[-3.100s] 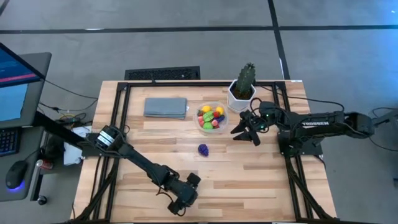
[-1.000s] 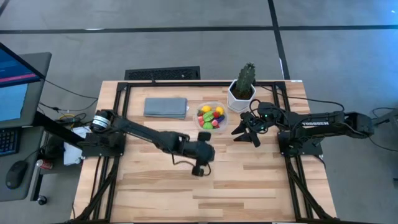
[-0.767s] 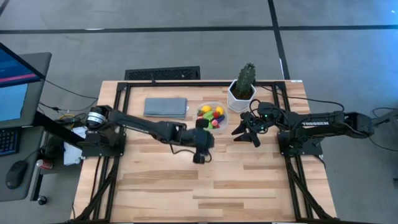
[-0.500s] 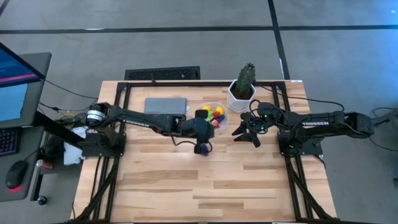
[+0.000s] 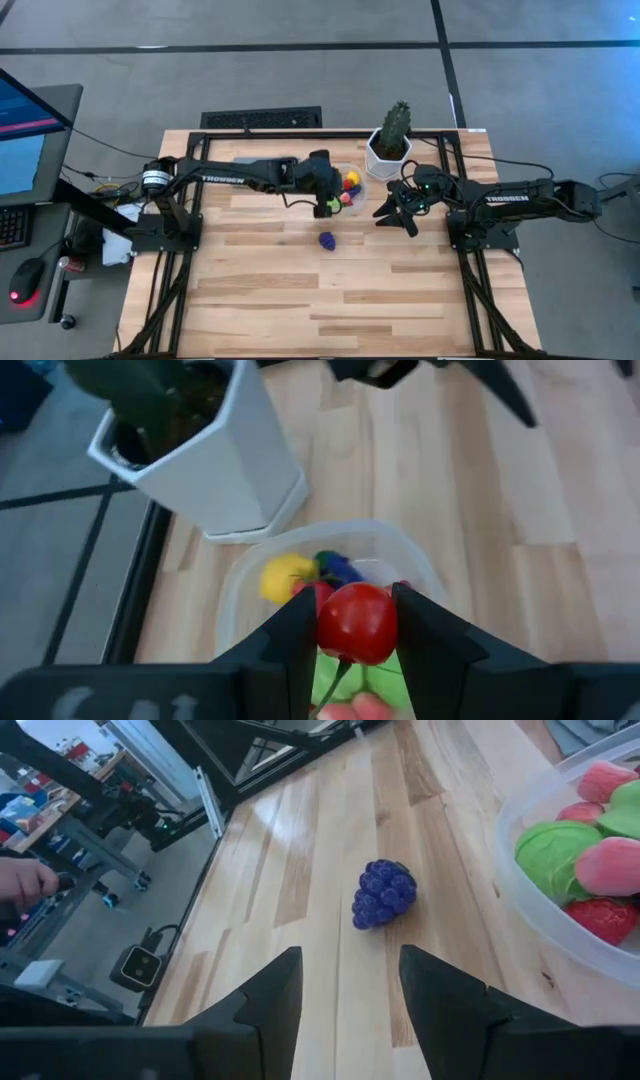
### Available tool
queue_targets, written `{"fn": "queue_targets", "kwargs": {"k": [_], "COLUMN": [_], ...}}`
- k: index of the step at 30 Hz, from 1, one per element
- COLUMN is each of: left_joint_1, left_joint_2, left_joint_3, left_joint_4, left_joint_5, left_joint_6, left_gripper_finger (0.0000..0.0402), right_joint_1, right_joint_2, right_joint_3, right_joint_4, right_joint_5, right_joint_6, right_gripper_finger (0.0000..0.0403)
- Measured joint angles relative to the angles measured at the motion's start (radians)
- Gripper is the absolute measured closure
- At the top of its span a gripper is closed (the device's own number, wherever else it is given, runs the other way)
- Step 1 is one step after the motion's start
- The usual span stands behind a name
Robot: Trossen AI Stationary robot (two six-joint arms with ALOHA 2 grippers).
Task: Pick and placing Produce into tupperware
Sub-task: Put the cherry into the transparent bin
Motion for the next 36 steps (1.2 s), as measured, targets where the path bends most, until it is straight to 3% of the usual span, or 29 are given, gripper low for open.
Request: {"fn": "queue_targets", "kwargs": {"k": [24, 36], "left_joint_1": [0.181, 0.193], "left_joint_2": [0.165, 0.221], "left_joint_3": [-0.002, -0.002], "left_joint_4": [0.151, 0.221], "left_joint_5": [0.176, 0.213], "left_joint_6": [-0.056, -0.1], "left_gripper_finger": [0.0297, 0.0297], "right_joint_1": [0.001, 0.001], "right_joint_2": [0.025, 0.042], "right_joint_3": [-0.001, 0.0], "right_joint_4": [0.016, 0.038], "right_joint_5": [0.059, 0.078], "right_joint_6": [0.009, 0.016], "right_gripper_finger": [0.0218, 0.022]}}
